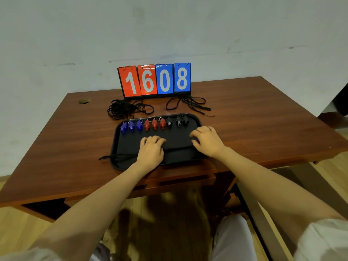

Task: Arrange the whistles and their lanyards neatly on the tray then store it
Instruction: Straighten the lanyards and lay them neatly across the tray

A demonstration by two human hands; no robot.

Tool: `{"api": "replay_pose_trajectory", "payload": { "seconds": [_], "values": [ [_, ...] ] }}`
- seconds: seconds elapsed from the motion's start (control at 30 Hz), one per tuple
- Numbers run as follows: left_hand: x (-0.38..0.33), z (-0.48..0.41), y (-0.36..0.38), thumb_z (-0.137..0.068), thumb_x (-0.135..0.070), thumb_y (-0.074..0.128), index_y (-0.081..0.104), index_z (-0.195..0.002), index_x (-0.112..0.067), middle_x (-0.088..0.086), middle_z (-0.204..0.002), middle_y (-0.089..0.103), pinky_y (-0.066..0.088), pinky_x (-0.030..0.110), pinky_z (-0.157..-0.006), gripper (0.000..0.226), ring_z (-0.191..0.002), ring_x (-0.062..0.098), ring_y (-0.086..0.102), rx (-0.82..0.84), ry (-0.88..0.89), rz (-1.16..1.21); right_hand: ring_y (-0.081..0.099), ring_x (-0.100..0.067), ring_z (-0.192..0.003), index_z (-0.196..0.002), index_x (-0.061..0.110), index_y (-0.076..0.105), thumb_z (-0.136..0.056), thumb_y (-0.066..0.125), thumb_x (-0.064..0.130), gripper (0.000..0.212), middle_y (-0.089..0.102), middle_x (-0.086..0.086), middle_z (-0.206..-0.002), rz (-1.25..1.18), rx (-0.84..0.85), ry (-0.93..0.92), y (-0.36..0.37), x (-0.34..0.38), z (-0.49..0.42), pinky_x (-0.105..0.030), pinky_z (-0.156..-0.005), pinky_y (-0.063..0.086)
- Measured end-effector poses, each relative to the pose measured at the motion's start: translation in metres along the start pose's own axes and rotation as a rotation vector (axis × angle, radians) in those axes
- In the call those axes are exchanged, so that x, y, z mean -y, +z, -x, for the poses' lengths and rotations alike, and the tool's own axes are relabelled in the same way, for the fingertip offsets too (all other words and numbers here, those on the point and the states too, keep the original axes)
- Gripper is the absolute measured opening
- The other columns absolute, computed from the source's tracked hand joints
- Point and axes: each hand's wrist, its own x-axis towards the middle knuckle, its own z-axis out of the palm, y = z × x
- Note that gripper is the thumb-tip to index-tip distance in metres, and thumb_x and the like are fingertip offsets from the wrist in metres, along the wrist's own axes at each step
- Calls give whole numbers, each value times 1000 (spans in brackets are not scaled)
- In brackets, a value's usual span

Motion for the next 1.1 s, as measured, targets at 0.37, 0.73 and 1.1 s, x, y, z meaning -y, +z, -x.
{"api": "replay_pose_trajectory", "payload": {
  "seconds": [0.37,0.73,1.1],
  "values": [
    [-70,-154,-9,-96,-21,43,61,-121,-15,7,-124,56,38,41,-100,31,-117,27,49,108,122,66,44,-32,-122,-125,13,54,-96,46,24,32,55,-11,-128,-38,2,390,-29,-78,-77,-44,-101,37],
    [-66,-267,41,-91,-1,41,51,-134,-17,10,-137,46,40,41,-104,47,-128,30,42,439,107,152,43,-32,-118,-124,10,49,-96,47,24,31,50,-12,-125,-92,94,390,18,-105,-143,-41,-93,40],
    [-53,-268,32,-98,-19,43,50,-86,-10,15,-97,61,38,36,-68,17,-84,29,55,317,101,211,56,-30,-83,-101,9,52,-97,40,11,13,62,-9,-93,-146,-341,242,-14,-102,-147,-37,-68,37]
  ]
}}
